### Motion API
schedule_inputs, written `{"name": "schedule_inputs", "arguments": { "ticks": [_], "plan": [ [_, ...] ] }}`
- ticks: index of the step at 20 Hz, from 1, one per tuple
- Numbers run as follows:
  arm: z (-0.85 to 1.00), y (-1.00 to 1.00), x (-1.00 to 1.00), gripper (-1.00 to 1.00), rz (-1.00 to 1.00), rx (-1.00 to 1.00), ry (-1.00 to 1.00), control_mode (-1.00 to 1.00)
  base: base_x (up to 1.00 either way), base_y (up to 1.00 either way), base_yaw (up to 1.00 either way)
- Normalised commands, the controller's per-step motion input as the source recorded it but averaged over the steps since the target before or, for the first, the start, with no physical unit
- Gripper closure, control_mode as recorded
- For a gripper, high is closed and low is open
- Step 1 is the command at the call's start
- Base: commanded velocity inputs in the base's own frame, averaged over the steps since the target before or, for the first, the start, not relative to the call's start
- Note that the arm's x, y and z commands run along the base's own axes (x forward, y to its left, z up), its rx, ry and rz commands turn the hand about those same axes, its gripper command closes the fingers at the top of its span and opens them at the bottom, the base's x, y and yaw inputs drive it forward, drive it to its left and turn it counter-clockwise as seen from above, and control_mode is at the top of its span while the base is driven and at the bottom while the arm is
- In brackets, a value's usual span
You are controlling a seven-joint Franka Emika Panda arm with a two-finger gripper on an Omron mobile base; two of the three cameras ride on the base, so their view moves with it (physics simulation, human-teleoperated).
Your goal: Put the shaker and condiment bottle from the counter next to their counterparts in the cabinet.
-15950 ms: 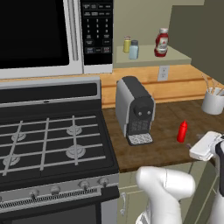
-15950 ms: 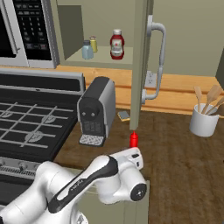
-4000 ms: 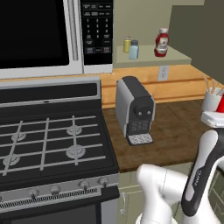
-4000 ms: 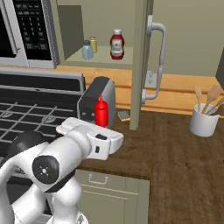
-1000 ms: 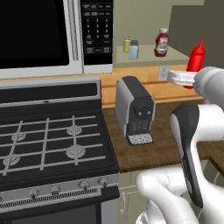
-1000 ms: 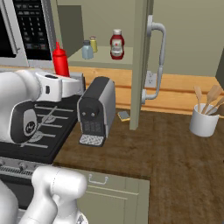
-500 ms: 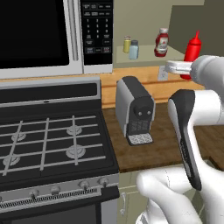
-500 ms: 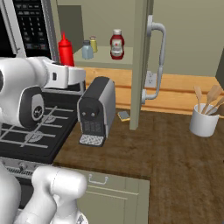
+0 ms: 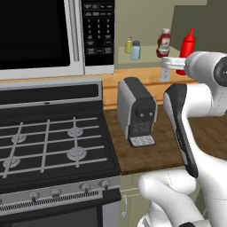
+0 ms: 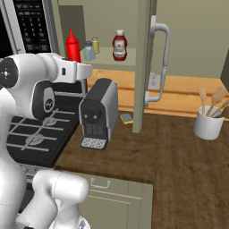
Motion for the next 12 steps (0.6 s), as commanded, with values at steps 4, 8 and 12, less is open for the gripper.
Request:
{"name": "schedule_inputs", "arguments": {
  "ticks": [4, 8, 12],
  "plan": [
    [0.0, 0.0, 0.47, 1.0, 0.0, 0.0, 0.0, -1.0, 0.0, 0.0, 0.0],
    [0.0, 0.0, 0.34, 1.0, 0.0, 0.0, 0.0, -1.0, 0.0, 0.0, 0.0],
    [0.0, 0.0, 0.14, 1.0, 0.0, 0.0, 0.0, -1.0, 0.0, 0.0, 0.0]
  ]
}}
